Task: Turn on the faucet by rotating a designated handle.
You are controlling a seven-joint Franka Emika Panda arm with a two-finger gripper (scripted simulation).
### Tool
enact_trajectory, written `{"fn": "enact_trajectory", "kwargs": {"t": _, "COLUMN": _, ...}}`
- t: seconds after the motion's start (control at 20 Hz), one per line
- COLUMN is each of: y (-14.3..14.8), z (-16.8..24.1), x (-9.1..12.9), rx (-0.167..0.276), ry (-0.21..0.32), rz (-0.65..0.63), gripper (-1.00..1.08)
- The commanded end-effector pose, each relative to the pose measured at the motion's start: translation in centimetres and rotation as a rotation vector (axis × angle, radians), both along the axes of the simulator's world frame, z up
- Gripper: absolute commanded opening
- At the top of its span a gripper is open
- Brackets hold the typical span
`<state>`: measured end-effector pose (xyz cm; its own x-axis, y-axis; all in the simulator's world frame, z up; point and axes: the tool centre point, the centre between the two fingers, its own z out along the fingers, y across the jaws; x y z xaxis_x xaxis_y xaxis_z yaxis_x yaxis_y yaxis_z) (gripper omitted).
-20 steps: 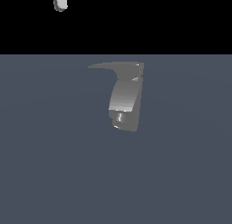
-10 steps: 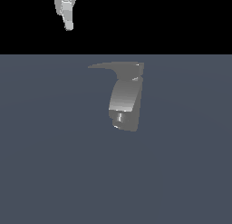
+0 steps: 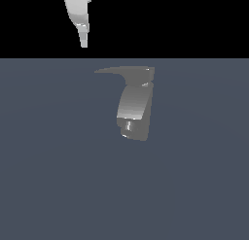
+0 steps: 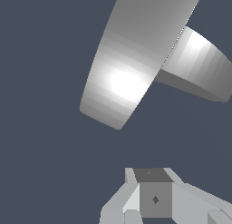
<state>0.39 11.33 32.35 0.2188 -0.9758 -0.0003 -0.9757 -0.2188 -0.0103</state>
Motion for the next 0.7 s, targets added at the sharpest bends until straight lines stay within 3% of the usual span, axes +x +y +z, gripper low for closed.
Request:
{"fn": "enact_trajectory", "kwargs": {"t": 0.0, "y": -0.3, "z": -0.8, "x": 1.4, "rx": 0.0, "ry": 0.001, "rz": -0.06, "gripper": -1.0}}
{"fn": "enact_trajectory", "kwargs": {"t": 0.65, "y": -3.8, "z": -5.3, "x": 8.3, "rx": -0.003, "ry": 0.007, "rz": -0.394, "gripper": -1.0}}
